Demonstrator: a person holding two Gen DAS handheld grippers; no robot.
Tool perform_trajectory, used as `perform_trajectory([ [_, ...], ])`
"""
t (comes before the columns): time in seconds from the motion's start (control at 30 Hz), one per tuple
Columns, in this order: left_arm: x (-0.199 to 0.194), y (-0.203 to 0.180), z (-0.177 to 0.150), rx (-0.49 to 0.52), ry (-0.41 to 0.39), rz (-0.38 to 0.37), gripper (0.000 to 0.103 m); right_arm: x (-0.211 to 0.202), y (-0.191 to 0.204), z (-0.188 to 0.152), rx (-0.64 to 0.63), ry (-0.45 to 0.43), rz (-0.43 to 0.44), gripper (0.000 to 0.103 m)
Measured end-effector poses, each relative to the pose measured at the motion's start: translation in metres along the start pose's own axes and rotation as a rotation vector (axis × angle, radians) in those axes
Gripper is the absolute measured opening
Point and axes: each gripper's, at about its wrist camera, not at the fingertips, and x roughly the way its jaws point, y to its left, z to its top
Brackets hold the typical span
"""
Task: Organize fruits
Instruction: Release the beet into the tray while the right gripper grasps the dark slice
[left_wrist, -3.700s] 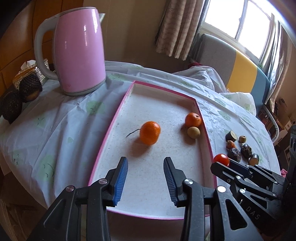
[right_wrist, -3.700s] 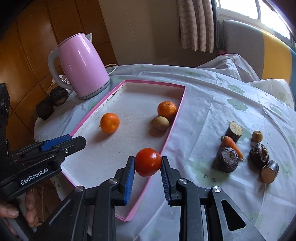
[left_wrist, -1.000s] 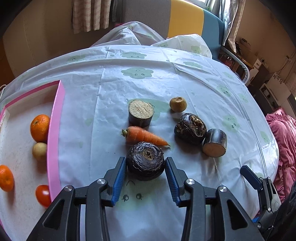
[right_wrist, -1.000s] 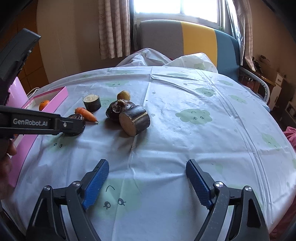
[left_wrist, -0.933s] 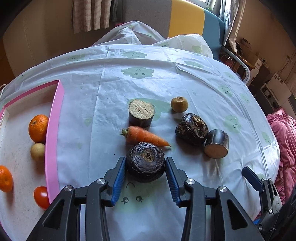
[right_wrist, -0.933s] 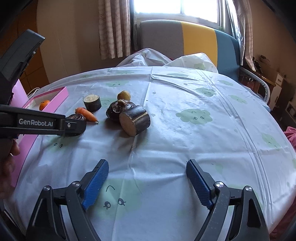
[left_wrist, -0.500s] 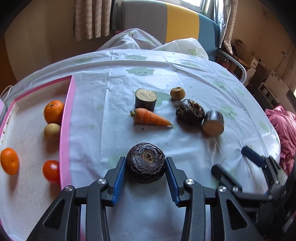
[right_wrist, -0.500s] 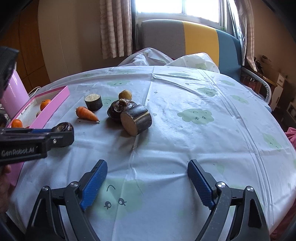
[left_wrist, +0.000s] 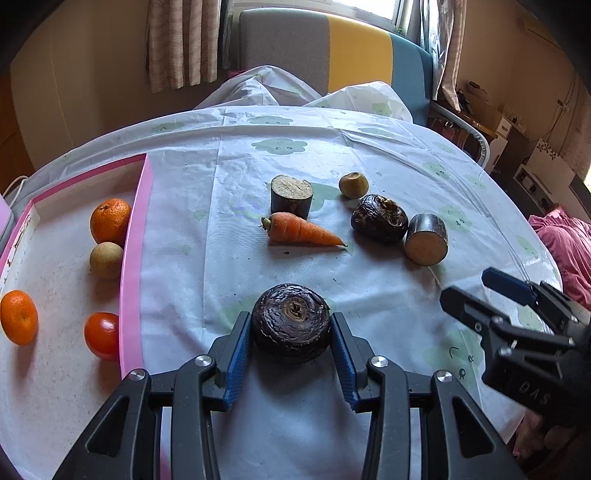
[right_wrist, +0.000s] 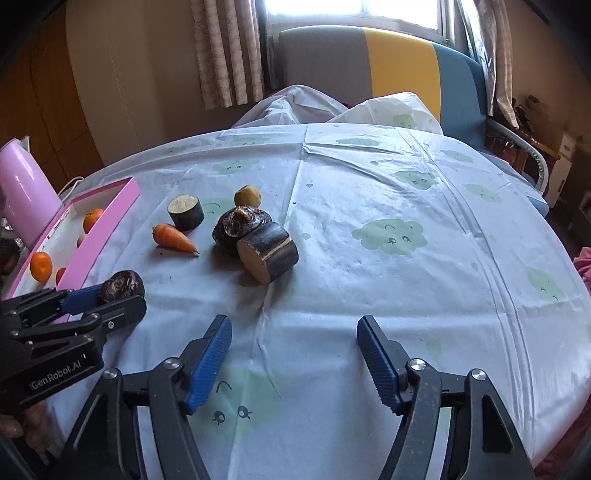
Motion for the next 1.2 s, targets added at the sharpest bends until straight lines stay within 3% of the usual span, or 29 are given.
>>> perform_trajectory([
  [0.37, 0.000, 0.001, -0.001, -0.005, -0.005, -0.007, 0.043, 0.022, 0.017, 0.034, -0.104, -0.022, 0.012, 0.070],
  [0.47, -0.001, 0.000, -0.001, 0.000, -0.004, -0.002, 0.043, 0.030, 0.022, 0.038, -0.144, -0.012, 0.016, 0.049],
  [0.5, -0.001, 0.000, -0.001, 0.004, -0.002, -0.002, 0.042, 0.033, 0.023, 0.038, -0.155, -0.003, 0.020, 0.035],
  [0.67, -0.011, 0.002, 0.002, -0.019, 0.019, -0.017, 0.042, 0.026, 0.024, 0.033, -0.155, 0.007, 0.017, 0.035],
  [0.83, -0.049, 0.011, 0.005, -0.048, -0.044, -0.041, 0.042, 0.016, 0.018, 0.024, -0.111, 0.025, 0.016, 0.034],
  [0.97, -0.077, 0.042, 0.006, -0.104, -0.097, 0.031, 0.042, 0.010, 0.017, 0.020, -0.100, 0.029, 0.010, 0.034],
  [1.03, -0.083, 0.063, 0.003, -0.143, -0.102, 0.105, 0.042, 0.007, 0.018, 0.018, -0.095, 0.026, 0.012, 0.034],
  [1.2, -0.075, 0.118, -0.016, -0.268, -0.033, 0.241, 0.042, 0.001, 0.028, 0.014, -0.113, 0.022, 0.023, 0.034],
])
